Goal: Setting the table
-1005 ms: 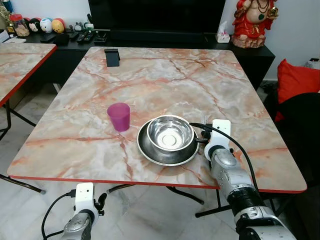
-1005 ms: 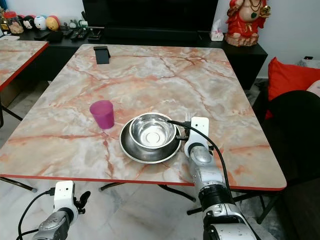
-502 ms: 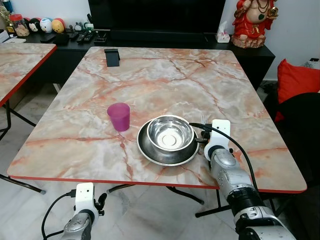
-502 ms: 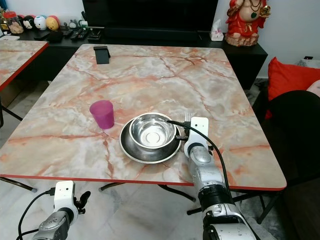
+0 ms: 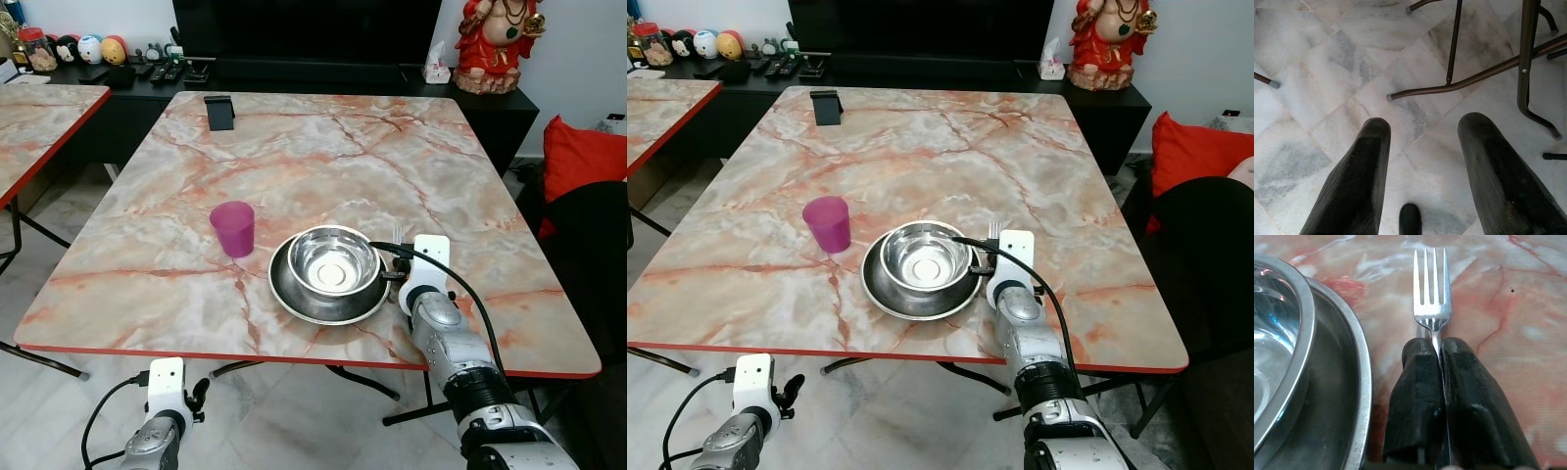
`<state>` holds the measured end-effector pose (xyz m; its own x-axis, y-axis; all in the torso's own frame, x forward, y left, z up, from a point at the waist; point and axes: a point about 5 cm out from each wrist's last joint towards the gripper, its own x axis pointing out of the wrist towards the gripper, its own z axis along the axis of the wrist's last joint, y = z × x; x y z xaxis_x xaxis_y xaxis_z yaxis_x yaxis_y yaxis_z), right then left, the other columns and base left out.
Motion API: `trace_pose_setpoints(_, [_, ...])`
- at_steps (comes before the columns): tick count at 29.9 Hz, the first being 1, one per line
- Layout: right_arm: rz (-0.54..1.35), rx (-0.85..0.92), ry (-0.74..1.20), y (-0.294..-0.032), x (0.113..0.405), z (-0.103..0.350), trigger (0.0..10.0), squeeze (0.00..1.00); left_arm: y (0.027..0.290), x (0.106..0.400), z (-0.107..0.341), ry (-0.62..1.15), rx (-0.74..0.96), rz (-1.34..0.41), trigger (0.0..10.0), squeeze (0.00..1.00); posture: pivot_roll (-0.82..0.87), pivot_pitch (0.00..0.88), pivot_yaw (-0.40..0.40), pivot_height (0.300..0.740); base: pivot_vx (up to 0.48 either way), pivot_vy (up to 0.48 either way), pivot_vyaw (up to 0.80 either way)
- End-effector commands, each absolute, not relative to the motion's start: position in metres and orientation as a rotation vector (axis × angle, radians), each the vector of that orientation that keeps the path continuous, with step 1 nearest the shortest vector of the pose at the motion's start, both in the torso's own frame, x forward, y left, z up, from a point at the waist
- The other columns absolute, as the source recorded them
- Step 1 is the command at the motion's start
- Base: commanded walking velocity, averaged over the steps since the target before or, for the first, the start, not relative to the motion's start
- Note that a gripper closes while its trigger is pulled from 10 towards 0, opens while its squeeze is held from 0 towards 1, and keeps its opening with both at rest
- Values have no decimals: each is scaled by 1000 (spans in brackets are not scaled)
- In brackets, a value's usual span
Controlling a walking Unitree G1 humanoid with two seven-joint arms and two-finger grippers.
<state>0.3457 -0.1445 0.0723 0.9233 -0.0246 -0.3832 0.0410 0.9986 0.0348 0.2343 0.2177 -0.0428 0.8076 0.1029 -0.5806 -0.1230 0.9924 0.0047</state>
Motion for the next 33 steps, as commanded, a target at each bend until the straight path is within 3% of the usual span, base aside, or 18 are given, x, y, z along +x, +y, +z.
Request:
trace_pose_setpoints(1, [-30, 36, 393, -143, 348, 74, 10000, 784, 217, 235, -43, 633, -25, 114, 10000, 0, -9, 0, -20, 740, 0, 0, 0])
trace_pose_setpoints(3, [-37, 32, 392, -143, 348, 74, 10000, 631, 217, 235, -43, 633, -25, 114, 10000, 0, -11, 0, -20, 740, 0, 0, 0])
trace_pose_setpoints(4, [-38, 31, 392, -144, 348, 74, 10000, 255, 217, 235, -43, 633, -25, 114, 10000, 0, -11, 0, -20, 740, 0, 0, 0])
trace_pose_setpoints(5, [-38, 30, 392, -144, 348, 74, 10000, 0, 217, 235, -43, 633, -25, 113, 10000, 0, -11, 0, -20, 740, 0, 0, 0])
trace_pose_setpoints(33, [-36, 31, 394, -142, 348, 73, 10000, 0, 217, 235, -43, 634, -21, 110, 10000, 0, -10, 0, -19, 740, 0, 0, 0])
